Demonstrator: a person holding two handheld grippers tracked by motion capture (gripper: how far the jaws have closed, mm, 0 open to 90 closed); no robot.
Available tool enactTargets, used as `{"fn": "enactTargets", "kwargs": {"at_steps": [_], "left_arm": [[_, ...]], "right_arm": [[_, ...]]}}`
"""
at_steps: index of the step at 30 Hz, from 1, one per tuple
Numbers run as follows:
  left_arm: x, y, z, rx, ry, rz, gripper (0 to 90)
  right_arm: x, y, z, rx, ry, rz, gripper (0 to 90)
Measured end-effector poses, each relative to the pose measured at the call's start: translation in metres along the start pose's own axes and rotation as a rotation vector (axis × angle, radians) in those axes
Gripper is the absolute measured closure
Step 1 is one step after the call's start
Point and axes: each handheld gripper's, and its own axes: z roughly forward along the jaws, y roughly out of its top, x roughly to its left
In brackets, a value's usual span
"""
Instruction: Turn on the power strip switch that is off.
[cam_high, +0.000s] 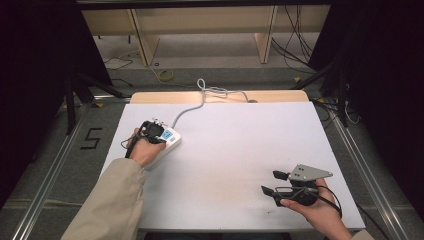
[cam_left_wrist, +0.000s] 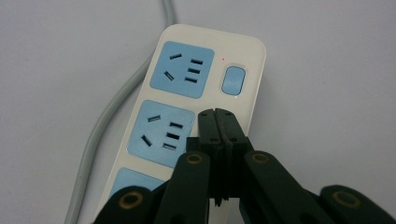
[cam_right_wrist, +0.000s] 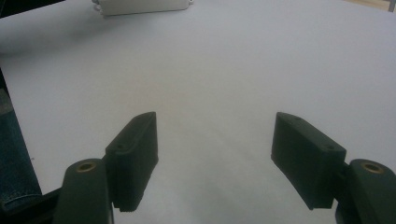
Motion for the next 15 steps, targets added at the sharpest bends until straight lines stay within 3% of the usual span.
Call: {"fn": "enactTargets", "kwargs": {"at_steps": [8,15], "left_arm": [[0.0003,0.0013,0.0004,0.016,-0.005,-0.011,89.9],[-0.0010,0.0033,0.0007,0.035,-0.004,0.002,89.9]], "right_arm": [[0.0001,-0.0003,0.0003,0.005,0.000,0.000,31.9],[0.0006,-0.0002,0.0006,0.006,0.000,0.003,31.9]]}}
